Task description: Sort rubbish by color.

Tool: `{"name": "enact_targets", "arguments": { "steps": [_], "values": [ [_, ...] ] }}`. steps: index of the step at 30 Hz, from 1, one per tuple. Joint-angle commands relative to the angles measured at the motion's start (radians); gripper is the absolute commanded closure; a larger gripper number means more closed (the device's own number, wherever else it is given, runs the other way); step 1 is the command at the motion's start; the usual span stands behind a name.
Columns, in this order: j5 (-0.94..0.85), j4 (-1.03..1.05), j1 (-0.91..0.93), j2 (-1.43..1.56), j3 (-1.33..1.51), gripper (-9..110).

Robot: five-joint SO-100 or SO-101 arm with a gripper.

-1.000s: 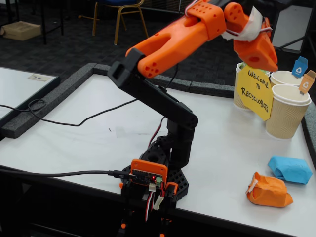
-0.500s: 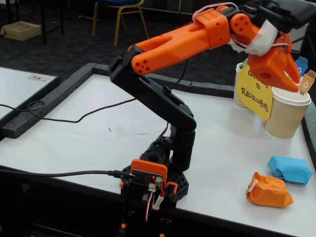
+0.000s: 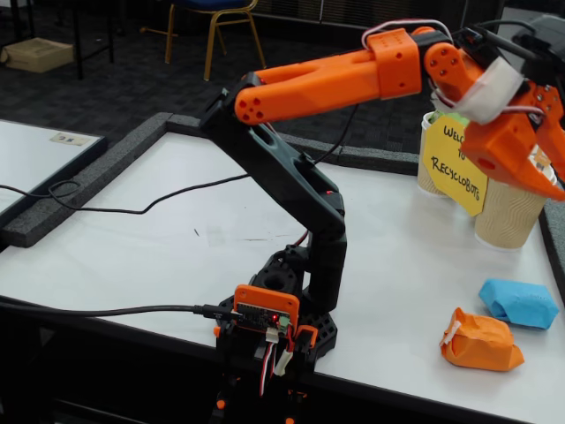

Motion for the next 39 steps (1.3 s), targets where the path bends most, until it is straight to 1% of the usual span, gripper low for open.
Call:
{"name": "enact_targets", "arguments": {
  "steps": [1,8,21,26,30,36,39],
  "values": [
    [0.101,-0.032,0.052,-0.012,-0.018,101],
    [0.147,-0.006,0.041,-0.095,-0.006,101],
    [0.135,0.041,-0.043,-0.337,-0.032,101],
    [0.127,0.055,-0.066,-0.417,-0.097,101],
    [0.038,0.091,-0.078,-0.465,-0.161,101],
    [-0.101,0.091,-0.069,-0.537,-0.255,101],
    [-0.198,0.075,-0.071,-0.58,-0.287,101]
  ]
}}
